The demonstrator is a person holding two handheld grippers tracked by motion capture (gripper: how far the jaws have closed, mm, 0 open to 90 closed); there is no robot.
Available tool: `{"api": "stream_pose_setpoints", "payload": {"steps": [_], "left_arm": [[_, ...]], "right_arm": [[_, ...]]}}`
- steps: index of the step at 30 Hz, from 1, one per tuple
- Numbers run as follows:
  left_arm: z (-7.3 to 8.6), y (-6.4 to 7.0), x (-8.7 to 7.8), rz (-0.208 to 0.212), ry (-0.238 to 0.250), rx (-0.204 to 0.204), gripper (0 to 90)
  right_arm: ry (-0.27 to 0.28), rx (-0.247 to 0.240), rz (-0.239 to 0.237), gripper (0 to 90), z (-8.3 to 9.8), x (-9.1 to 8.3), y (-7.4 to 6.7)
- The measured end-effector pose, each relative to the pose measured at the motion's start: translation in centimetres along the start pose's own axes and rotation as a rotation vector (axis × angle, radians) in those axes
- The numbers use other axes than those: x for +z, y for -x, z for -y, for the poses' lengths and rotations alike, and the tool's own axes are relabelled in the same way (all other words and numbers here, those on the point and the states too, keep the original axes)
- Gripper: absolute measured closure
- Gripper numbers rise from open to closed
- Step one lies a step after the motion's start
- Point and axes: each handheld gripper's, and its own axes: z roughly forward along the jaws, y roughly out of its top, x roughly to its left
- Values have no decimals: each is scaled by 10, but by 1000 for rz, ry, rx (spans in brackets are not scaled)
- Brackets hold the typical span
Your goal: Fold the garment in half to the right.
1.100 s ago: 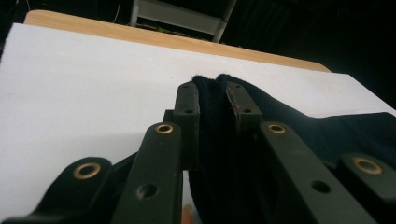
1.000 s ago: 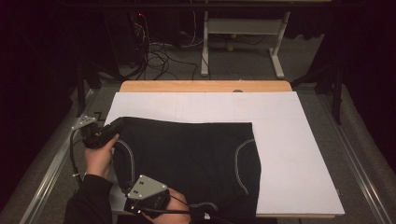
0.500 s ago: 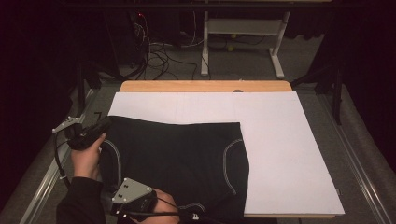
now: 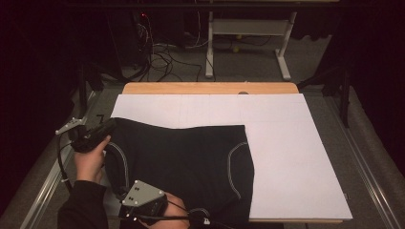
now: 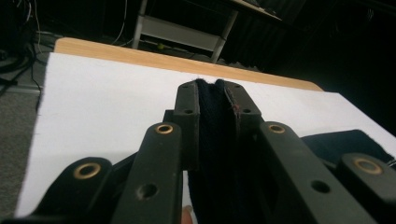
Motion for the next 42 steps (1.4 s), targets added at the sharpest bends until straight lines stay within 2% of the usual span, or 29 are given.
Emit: {"api": "stream_pose_setpoints", "payload": {"steps": [3,5,9,12,17,21,24,28,32,35,38,42], "left_arm": [[-2,13,6,-22,-27,34,743],[-4,19,8,-18,-26,34,743],[-11,38,13,-1,-35,60,743],[-19,56,18,4,-48,100,743],[-31,86,31,-3,-59,140,743],[-36,111,48,-2,-75,160,742],[-34,131,62,-7,-74,199,743],[-30,155,85,0,-84,208,743],[-26,175,102,-2,-94,244,743],[-23,187,112,-2,-98,263,742],[-20,198,124,8,-125,276,742],[-17,209,136,27,-145,274,741]], "right_arm": [[4,2,14,755,1,-8,4],[8,7,24,755,3,-15,7],[41,11,41,753,6,-33,13],[59,-9,48,753,12,-45,16],[98,17,70,753,23,-67,24],[121,29,102,753,31,-85,31],[126,48,129,753,41,-103,41],[121,73,170,753,56,-123,52],[113,87,207,753,71,-140,61],[112,100,225,753,81,-152,68],[110,121,243,753,91,-163,74],[97,141,268,751,103,-174,82]]}}
